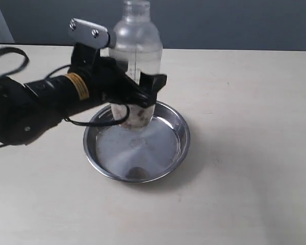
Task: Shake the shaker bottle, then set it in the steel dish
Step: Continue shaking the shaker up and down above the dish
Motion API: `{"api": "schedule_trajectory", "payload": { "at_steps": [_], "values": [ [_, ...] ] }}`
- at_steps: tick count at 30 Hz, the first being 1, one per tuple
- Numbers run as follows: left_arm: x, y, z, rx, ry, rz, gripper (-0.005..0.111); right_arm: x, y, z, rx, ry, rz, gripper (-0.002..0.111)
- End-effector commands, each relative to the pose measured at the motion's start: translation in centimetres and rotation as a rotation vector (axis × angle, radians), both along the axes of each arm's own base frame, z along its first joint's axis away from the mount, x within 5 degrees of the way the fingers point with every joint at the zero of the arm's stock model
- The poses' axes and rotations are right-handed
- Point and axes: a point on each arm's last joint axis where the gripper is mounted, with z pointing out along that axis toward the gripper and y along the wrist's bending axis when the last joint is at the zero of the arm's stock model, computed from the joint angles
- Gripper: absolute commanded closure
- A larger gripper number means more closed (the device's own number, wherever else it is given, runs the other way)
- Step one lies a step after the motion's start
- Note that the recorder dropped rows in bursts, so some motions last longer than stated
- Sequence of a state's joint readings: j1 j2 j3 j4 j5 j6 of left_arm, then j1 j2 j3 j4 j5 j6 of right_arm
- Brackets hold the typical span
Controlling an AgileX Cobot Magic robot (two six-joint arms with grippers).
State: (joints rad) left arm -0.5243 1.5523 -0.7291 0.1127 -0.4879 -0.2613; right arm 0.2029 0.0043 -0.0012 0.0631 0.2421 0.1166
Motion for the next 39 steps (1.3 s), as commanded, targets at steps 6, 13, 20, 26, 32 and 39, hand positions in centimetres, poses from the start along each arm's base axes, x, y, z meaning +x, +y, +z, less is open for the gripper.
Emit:
{"api": "schedule_trajectory", "payload": {
  "at_steps": [6, 13, 20, 26, 32, 39],
  "values": [
    [0.2, 0.1, -2.0, -0.007, 0.008, 0.007, 0.106, 0.0, 0.0, 0.1, -0.001, -0.015, -0.005, 0.109],
    [-0.5, 0.2, -0.4, 0.006, -0.031, -0.022, 0.106, 0.0, 0.0, 0.1, -0.001, -0.015, -0.005, 0.109],
    [-0.8, 0.1, 4.0, -0.111, -0.241, -0.045, 0.106, 0.0, 0.0, 0.1, 0.000, -0.017, -0.005, 0.109],
    [-0.1, 0.3, -3.2, 0.025, 0.077, 0.020, 0.106, 0.0, 0.0, 0.1, 0.000, -0.017, -0.005, 0.109],
    [-0.7, -0.3, 2.5, -0.175, -0.178, -0.071, 0.106, 0.0, 0.0, 0.1, 0.000, -0.017, -0.005, 0.109],
    [0.0, -0.3, -3.4, -0.022, 0.052, -0.027, 0.106, 0.0, 0.0, 0.1, -0.003, -0.015, -0.005, 0.109]
  ]
}}
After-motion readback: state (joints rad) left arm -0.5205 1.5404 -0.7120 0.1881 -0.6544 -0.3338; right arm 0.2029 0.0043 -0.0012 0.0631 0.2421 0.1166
